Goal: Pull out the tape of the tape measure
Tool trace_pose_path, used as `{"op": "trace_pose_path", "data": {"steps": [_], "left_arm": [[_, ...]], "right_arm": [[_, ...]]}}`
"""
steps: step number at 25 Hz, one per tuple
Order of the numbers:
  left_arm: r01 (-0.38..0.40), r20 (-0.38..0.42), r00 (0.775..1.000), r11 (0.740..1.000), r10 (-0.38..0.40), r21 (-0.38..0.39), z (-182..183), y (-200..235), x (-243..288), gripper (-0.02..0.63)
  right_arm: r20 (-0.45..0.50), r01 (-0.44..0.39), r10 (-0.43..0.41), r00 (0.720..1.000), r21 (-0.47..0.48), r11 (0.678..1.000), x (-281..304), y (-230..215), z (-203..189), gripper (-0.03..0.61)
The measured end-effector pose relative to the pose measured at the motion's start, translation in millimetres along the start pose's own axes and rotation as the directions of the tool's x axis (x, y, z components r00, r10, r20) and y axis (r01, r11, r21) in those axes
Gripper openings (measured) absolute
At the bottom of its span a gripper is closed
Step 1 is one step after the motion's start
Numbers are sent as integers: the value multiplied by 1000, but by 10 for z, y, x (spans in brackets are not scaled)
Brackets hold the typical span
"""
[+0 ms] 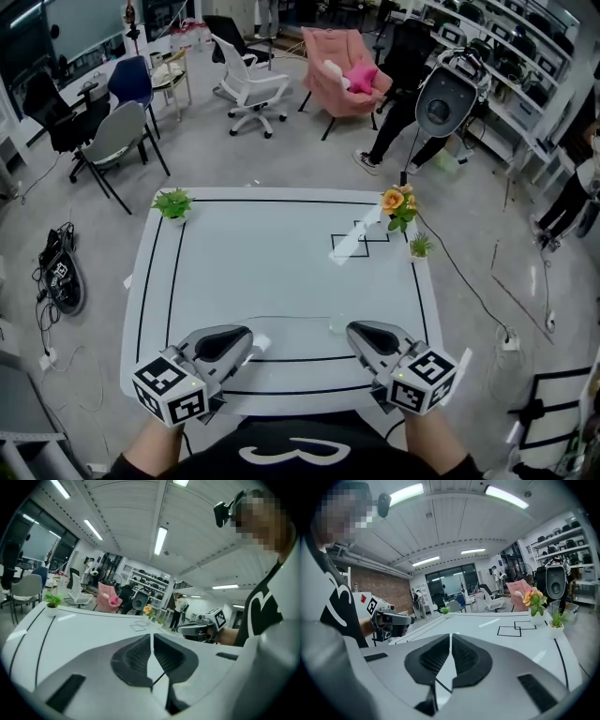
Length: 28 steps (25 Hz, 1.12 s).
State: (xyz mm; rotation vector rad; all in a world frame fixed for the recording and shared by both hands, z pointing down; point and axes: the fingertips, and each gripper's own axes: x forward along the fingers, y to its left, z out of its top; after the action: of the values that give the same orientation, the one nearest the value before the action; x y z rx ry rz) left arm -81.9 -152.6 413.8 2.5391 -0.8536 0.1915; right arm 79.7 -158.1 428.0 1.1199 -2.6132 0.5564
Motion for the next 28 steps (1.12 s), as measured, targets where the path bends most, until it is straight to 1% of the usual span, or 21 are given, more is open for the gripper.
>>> {"op": "trace_pose_path", "data": {"steps": [1,3,5,7,10,15,18,22,28], "left_arm": [[33,13,999,999,-33,4,50,-101,1,13],[63,30,998,998,-63,24,118,-238,2,11],[56,30,998,998,-57,43,137,-289,28,8],[46,11,999,998,-46,42,112,-302,77,8],[43,-9,999,998,-43,37,74,-335,137,8],[59,-10,998,997,-59,57,52,-432,210,8],[63,-14,998,996,-62,64,37,-442,246,8],[50,-25,998,997,-49,59,6,-388,282,8],[38,-51,998,998,-36,51,-67,-327,328,8]], "right_arm": [[10,-12,12,1000,1,1000,-21,48,30,11],[25,-35,35,999,4,999,-55,139,66,5],[42,-52,51,998,12,999,-74,206,91,5],[54,-50,49,997,18,999,-78,231,100,5],[53,-35,35,998,-4,999,-74,253,108,5],[61,-32,34,998,-42,999,-123,292,162,3],[56,-29,30,998,-35,999,-135,275,127,3],[37,-3,5,999,-54,999,-118,204,76,3],[21,-4,5,1000,-54,999,-96,162,35,3]]}}
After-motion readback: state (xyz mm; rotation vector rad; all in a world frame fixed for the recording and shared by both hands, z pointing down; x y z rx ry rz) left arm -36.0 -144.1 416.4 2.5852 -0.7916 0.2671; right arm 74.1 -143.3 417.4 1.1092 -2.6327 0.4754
